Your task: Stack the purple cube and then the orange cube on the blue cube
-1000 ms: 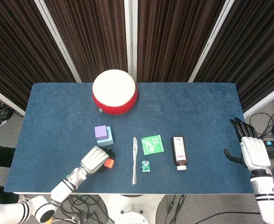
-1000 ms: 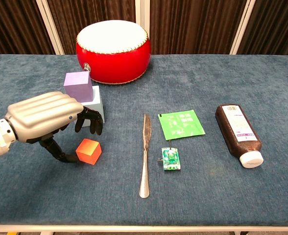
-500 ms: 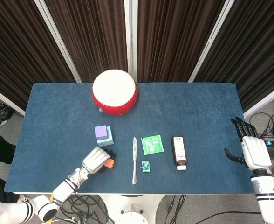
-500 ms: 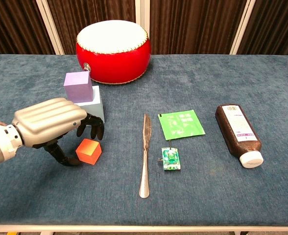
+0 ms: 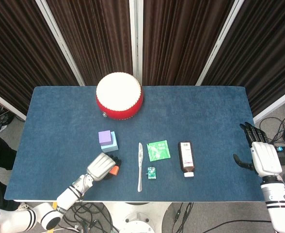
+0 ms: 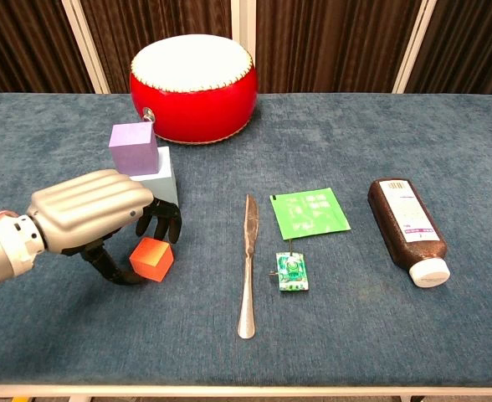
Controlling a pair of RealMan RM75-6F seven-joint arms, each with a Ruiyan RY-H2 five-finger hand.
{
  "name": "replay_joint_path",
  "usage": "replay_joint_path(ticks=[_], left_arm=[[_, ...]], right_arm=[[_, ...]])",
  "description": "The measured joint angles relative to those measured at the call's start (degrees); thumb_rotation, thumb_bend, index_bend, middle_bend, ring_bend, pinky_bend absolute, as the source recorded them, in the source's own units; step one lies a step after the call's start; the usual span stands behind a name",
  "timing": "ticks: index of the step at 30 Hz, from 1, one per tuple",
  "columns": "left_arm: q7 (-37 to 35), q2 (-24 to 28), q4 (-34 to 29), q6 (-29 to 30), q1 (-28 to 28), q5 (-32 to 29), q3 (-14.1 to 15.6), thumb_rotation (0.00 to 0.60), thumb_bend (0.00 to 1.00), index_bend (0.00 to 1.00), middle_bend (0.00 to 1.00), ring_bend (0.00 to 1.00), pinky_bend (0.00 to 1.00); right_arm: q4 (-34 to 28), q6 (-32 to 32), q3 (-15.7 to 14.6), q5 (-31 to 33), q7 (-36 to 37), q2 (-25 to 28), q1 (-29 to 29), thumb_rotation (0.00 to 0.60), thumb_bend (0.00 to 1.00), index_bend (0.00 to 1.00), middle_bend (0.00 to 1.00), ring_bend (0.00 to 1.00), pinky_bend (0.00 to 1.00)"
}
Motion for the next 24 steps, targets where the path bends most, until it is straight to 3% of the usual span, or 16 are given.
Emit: replay_joint_path(ticks=[17, 24], left_arm=[[-0.4, 0.7, -0.4, 1.2, 0.3, -0.1, 0.0, 0.600, 0.26, 0.54, 0.64, 0.55, 0.64], [0.0, 3.9, -3.2, 2.8, 1.5, -0.6, 0.1, 0.600, 0.26, 0.54, 0.64, 0.55, 0.64]], right_arm=[[-0.3, 0.2, 0.1, 0.3, -0.3, 0.1, 0.1, 0.600, 0.22, 0.00, 0.00, 0.00, 0.00], [0.0, 0.2, 0.1, 0.2, 0.1, 0.1, 0.0, 0.600, 0.22, 0.00, 0.00, 0.00, 0.00]])
